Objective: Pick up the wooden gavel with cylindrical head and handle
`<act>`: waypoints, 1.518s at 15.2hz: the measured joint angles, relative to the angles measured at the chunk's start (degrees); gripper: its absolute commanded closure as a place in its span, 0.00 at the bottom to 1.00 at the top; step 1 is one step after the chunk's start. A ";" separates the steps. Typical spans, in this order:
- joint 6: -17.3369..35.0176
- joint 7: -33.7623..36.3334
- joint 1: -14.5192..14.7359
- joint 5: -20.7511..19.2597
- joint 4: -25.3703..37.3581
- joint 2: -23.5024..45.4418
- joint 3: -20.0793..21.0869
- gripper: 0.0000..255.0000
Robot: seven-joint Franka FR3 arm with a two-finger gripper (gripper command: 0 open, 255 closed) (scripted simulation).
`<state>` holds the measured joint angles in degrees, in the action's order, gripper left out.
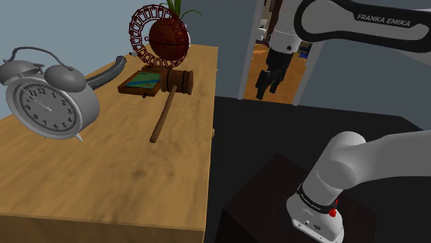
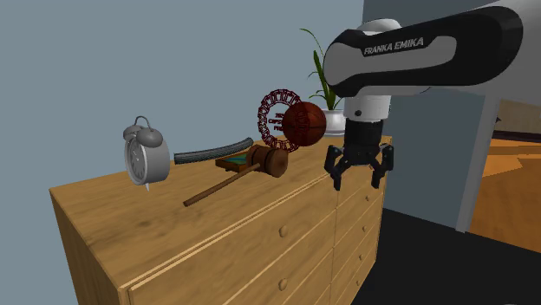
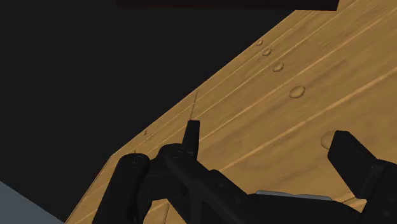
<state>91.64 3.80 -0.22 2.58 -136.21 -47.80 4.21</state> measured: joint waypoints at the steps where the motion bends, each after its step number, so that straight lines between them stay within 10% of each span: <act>1: 0.00 0.00 0.00 0.00 0.00 0.00 0.00 0.00; 14: 4.78 31.99 -4.00 7.39 13.21 16.37 18.31 0.00; 23: 5.51 58.44 -8.57 1.21 32.93 37.34 31.48 0.00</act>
<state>97.15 62.24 -8.80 3.79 -103.28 -10.46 35.69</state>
